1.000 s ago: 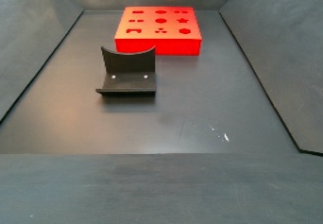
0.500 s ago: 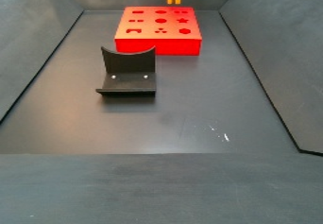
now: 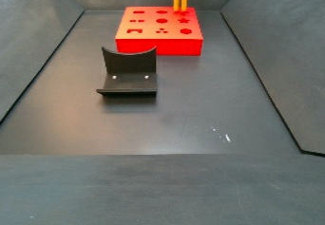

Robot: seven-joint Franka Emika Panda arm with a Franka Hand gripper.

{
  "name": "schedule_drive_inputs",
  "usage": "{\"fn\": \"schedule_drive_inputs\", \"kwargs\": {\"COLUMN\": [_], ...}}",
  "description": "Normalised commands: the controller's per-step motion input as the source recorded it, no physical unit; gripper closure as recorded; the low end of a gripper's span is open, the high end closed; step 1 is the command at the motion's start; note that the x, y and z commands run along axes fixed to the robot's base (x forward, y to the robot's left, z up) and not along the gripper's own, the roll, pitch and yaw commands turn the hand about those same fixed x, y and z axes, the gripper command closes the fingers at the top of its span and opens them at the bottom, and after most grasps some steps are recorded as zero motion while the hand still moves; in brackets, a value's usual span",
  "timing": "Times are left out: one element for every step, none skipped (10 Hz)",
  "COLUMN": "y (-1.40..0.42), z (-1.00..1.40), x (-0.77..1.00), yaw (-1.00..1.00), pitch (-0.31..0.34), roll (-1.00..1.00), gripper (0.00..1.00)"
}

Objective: Insert the square-circle object.

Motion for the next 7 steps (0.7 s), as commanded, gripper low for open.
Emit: {"fn": "schedule_drive_inputs", "kwargs": {"y": [0.00,0.00,0.00,0.00,0.00,0.00,0.00], "z": [-0.02,0.00,0.02,0.00,0.00,-0.08,-0.15], "x": [-0.08,-0.14,-0.16,-0.20,-0.11,0.00,0.00], "yaw": [0.00,0.00,0.00,0.00,0.00,0.00,0.01], "pitch": [-0.094,-0.051,-0.007,-0.024,-0.060,-0.097,-0.097], "roll": [-0.25,-0.16,-0.12,-0.08,-0.07,-0.09,-0.08], "gripper": [1.00,1.00,1.00,1.00,1.00,1.00,1.00]}}
